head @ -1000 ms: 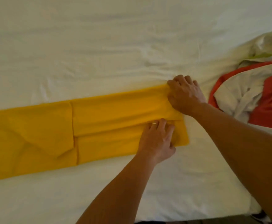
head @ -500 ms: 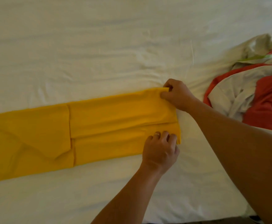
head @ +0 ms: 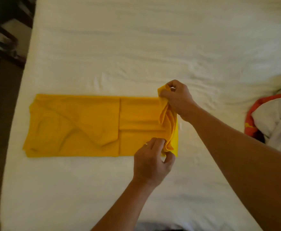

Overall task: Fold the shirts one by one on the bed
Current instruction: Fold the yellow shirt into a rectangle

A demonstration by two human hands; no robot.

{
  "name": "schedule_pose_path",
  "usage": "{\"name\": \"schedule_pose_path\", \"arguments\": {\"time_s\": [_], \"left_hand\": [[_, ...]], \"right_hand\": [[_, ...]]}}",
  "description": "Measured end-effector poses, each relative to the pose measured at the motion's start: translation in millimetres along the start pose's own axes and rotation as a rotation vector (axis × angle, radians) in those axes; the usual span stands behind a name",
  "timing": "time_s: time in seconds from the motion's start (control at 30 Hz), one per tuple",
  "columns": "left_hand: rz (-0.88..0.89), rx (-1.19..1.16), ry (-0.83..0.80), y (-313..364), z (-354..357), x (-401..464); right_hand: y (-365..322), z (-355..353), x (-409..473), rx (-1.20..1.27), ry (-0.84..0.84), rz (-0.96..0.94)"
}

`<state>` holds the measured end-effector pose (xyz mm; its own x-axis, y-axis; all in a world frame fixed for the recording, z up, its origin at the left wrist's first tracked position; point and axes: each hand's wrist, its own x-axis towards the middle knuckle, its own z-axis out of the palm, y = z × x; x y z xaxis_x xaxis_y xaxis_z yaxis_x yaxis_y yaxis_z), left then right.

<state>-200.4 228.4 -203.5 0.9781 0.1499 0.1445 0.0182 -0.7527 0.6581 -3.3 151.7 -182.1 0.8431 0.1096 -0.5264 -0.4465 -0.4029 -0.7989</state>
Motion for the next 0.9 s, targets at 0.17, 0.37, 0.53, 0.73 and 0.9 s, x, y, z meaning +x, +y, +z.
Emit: {"name": "schedule_pose_path", "arguments": {"time_s": [0.17, 0.37, 0.53, 0.73, 0.9], "left_hand": [[-0.2, -0.05, 0.067, -66, -58, -12], [-0.43, -0.144, 0.116, -160, -128, -29], [-0.577, -0.16, 0.187, -224, -175, -42], [-0.653, -0.056, 0.195, -280, -215, -51], [-0.748, -0.06, 0.125, -298, -229, -56]], "right_hand": [[-29, 96, 0, -0.029, 0.001, -0.017], [-57, 229, 4, -0.068, -0.047, -0.029], [-68, 319, 11, -0.152, -0.051, -0.026], [-88, 395, 15, -0.29, 0.012, -0.033], [-98, 427, 11, -0.413, 0.033, 0.016]]}}
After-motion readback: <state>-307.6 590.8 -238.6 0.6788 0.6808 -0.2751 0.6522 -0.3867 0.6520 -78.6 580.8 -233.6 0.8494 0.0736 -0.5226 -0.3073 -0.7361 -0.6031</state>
